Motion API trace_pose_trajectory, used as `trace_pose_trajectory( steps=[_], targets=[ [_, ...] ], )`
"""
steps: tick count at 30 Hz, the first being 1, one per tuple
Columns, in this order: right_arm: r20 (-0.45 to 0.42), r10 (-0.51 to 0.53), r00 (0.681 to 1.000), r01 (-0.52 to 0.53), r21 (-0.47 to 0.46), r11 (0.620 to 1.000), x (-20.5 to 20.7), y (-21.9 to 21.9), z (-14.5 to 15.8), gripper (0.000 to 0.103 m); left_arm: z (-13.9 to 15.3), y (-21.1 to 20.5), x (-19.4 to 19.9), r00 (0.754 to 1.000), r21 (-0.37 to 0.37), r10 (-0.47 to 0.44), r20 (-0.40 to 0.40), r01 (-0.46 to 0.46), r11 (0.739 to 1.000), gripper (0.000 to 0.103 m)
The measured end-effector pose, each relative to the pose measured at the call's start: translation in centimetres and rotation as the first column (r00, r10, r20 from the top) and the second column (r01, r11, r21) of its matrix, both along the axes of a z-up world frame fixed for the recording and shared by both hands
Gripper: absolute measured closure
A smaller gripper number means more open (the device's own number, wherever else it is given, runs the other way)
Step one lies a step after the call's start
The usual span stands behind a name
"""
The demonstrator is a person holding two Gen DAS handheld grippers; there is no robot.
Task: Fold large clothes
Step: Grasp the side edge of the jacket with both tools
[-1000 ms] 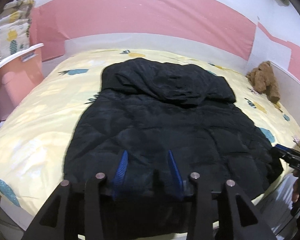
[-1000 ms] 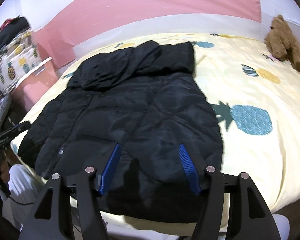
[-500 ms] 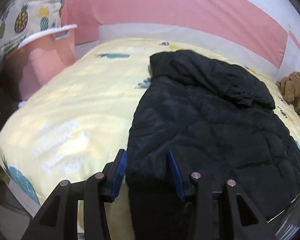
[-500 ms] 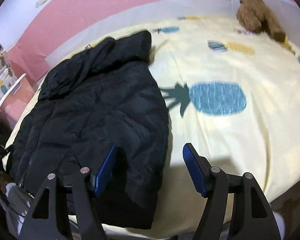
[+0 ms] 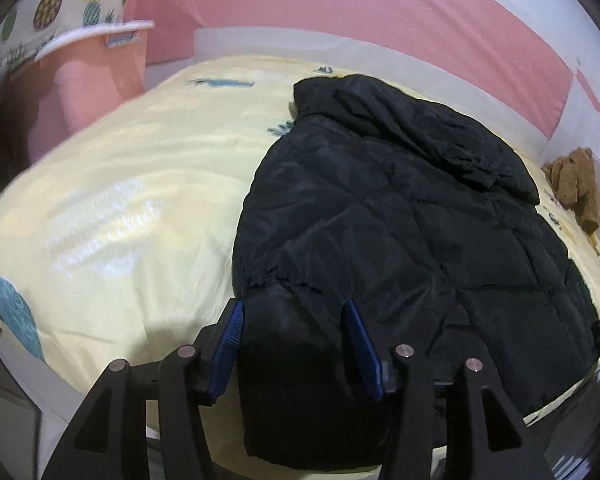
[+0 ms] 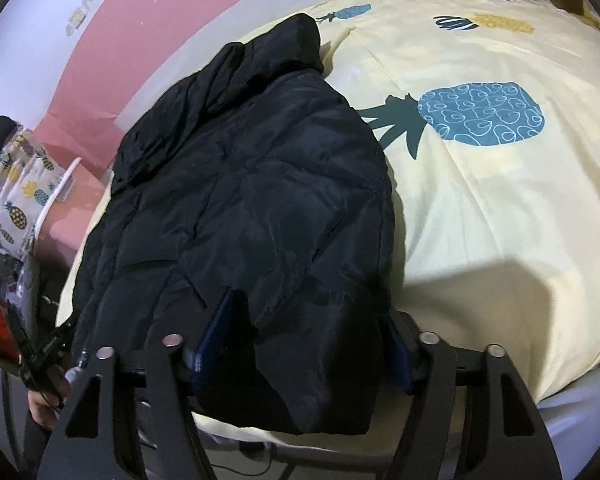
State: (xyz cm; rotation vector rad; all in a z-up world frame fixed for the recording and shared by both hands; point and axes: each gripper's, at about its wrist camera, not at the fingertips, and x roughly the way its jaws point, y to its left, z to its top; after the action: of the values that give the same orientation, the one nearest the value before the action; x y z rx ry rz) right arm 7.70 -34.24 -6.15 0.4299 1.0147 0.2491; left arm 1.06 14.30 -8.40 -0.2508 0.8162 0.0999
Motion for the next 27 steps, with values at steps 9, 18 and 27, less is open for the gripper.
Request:
trace_pose_trajectory(
  steps=[9,18,27],
  targets=[
    [0.061,0.001,0.998,-0.003,0.026,1.0,-0.5,0.1,2.5,0.09,2.6,-0.7,-0.2,0.999,-0.01,-0.006,0.039,0.006,1.0,0.089],
    [0.218,0.03,0.975,-0.039,0.038,0.999,-5.1,-0.3,9.3,0.092,9.5,-0.9,-4.3,0.979,-0.017,-0.018,0.201,0.022,1.0,0.09],
    [0.276,-0.005,0.961,-0.015,0.069,0.997,-8.2,-1.8,12.4,0.092,13.0,-0.6,-8.0,0.963,-0.061,-0.01,0.27,0.028,0.998,0.09]
  ],
)
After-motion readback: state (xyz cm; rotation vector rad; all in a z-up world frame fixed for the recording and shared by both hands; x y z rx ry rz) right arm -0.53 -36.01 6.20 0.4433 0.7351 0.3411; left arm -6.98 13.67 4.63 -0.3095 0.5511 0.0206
